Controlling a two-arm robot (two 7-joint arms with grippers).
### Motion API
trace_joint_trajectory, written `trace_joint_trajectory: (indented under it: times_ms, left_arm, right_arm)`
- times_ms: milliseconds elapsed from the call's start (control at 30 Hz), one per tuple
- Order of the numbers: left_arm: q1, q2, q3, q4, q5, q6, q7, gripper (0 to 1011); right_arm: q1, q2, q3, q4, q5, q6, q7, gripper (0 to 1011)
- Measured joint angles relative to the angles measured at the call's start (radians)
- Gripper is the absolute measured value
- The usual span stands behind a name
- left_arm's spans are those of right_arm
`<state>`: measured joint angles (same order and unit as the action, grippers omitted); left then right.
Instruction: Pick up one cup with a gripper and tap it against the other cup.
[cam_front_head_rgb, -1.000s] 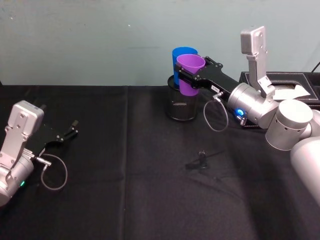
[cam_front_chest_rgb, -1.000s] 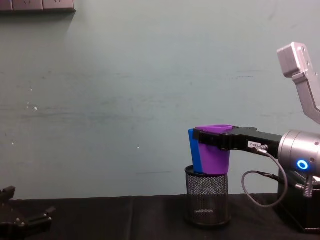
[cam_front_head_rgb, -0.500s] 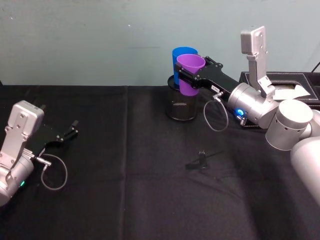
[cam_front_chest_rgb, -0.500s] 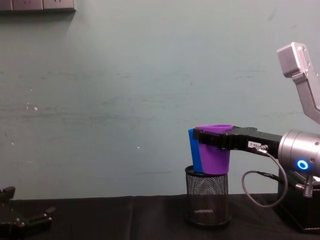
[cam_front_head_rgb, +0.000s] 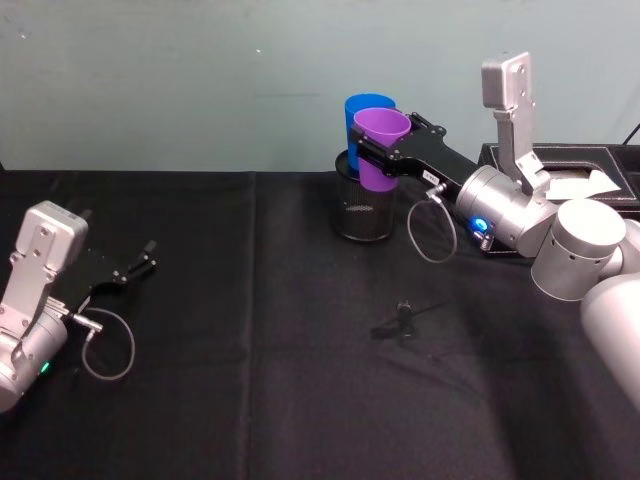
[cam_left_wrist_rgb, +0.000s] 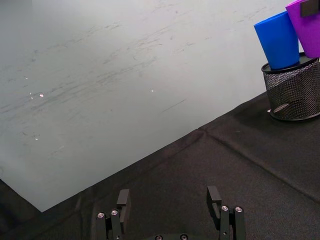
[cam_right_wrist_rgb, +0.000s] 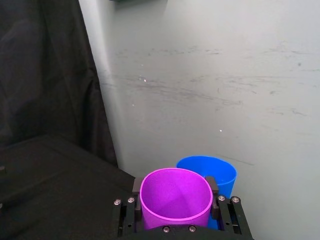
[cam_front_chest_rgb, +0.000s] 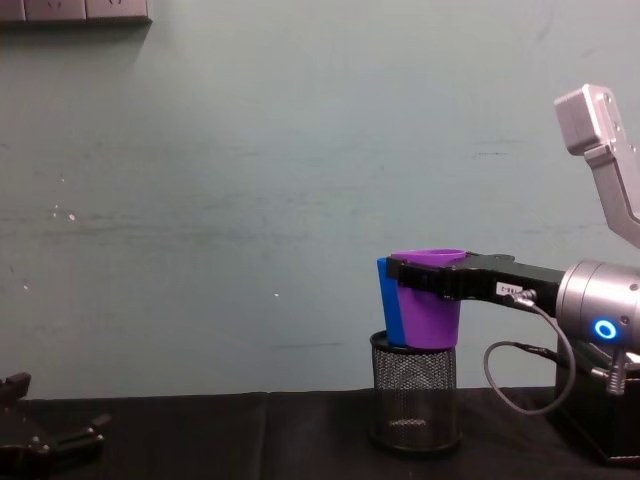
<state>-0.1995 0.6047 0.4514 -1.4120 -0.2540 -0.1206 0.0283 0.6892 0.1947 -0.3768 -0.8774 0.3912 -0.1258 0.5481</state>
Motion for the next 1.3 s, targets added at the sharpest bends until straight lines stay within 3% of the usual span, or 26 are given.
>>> trace_joint_trajectory:
  times_ms: [1300]
  left_arm:
    - [0.0,0.0,0.0,0.0,0.0,0.0,0.0,1000]
  right_arm:
    - [0.0,0.0,0.0,0.0,0.0,0.0,0.0,737]
